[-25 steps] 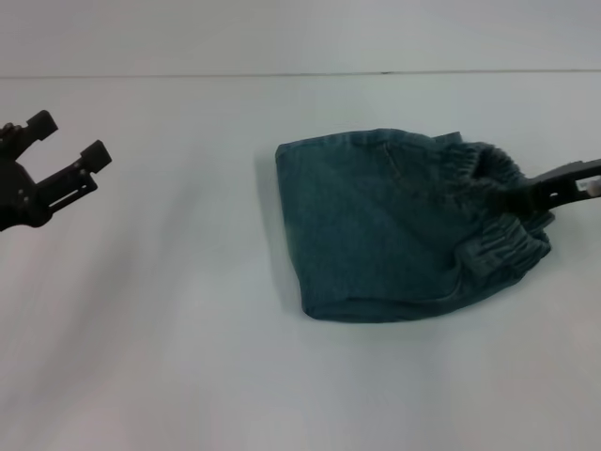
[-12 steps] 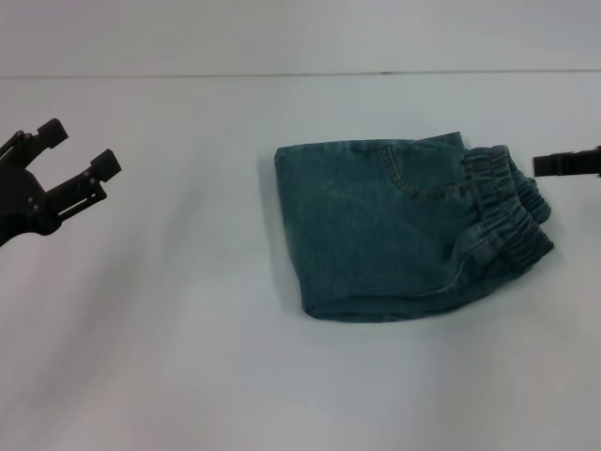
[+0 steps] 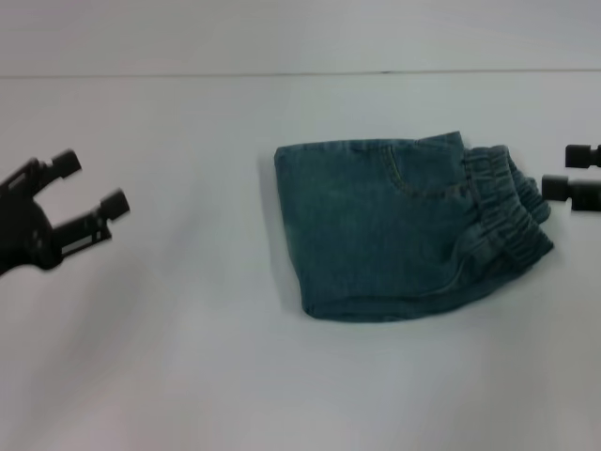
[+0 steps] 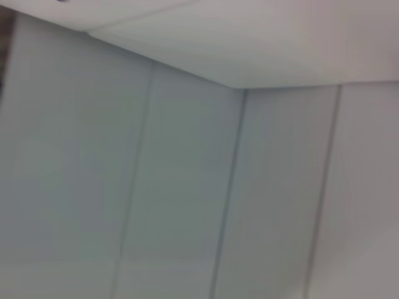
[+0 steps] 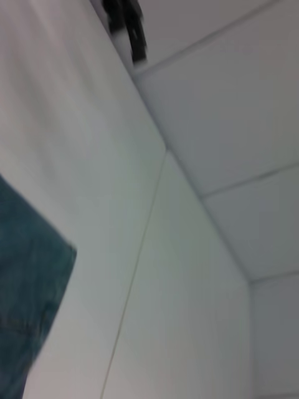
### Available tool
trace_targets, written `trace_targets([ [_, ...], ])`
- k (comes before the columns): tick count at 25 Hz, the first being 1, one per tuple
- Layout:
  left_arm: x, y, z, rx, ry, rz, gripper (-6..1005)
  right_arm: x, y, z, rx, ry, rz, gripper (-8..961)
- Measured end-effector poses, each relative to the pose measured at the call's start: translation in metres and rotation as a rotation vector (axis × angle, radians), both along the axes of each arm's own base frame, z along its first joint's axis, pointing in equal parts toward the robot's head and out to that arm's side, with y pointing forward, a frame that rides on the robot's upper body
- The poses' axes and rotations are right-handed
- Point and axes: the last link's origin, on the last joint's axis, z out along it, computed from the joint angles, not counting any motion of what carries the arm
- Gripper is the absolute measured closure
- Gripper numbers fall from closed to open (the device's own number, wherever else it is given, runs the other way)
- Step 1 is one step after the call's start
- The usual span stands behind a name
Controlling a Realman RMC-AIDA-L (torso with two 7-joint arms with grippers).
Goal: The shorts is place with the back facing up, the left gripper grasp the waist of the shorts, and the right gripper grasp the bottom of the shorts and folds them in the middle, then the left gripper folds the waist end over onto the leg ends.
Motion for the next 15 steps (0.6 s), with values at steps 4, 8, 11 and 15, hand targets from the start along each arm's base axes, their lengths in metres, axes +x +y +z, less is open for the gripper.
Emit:
trace_targets([
  [4,0.0,-0.006,0.004,-0.085,0.024,-0.04,65,0.003,-0.031,-0.025,0.008,0.027,0.176,129],
  [8,0.0,-0.013,0.002,-0.203,0.064,-0.063,65,0.012,-0.055,-0.047,-0.03,0.097,0.287,100],
  [11,-0.003,-0.015,0.0,-0.261,0.094,-0.05,65,0.02,-0.065,-0.054,-0.021,0.07,0.321,80],
  [15,-0.008,-0.019,0.002,-0.295,0.112,-0.027,65,0.028,-0.072,-0.058,-0.052,0.034,0.328,54],
])
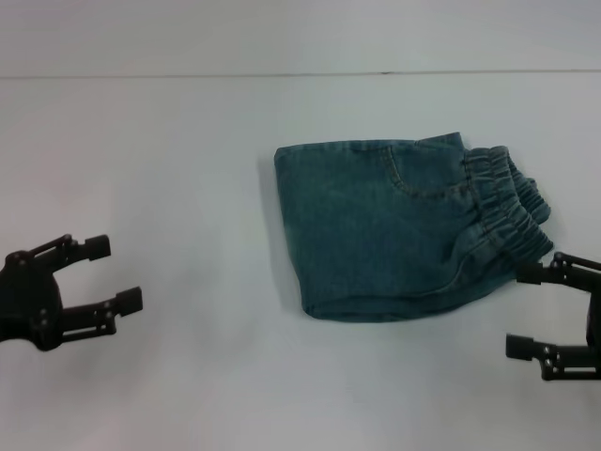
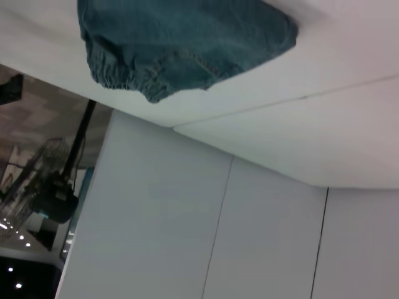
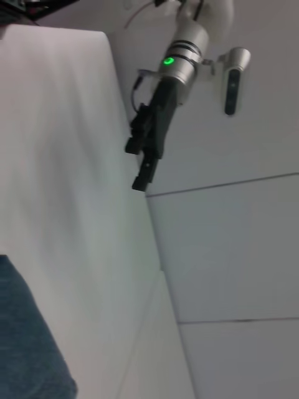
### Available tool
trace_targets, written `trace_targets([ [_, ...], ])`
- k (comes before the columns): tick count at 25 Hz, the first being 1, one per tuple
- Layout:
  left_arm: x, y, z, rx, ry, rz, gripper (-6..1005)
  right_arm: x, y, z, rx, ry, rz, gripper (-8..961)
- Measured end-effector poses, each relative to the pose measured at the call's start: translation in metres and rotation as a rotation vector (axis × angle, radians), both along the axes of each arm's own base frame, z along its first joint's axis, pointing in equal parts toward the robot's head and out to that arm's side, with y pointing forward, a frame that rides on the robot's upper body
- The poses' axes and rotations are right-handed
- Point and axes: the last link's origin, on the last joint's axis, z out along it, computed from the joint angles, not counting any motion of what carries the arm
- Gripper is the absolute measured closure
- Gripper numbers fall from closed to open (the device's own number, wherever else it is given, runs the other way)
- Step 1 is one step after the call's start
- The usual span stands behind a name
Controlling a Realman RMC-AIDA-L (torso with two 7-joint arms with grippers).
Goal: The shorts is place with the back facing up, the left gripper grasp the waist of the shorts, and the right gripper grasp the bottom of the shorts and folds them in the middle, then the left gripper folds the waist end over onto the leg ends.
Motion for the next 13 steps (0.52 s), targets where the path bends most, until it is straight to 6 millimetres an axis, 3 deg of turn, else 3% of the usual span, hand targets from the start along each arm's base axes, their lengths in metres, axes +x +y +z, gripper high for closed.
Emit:
trace_targets([
  [13,-0.0003,-0.0054,-0.0012,-0.06,0.011,-0.004,65,0.0066,-0.0041,-0.0025,-0.022,-0.053,0.006,26],
])
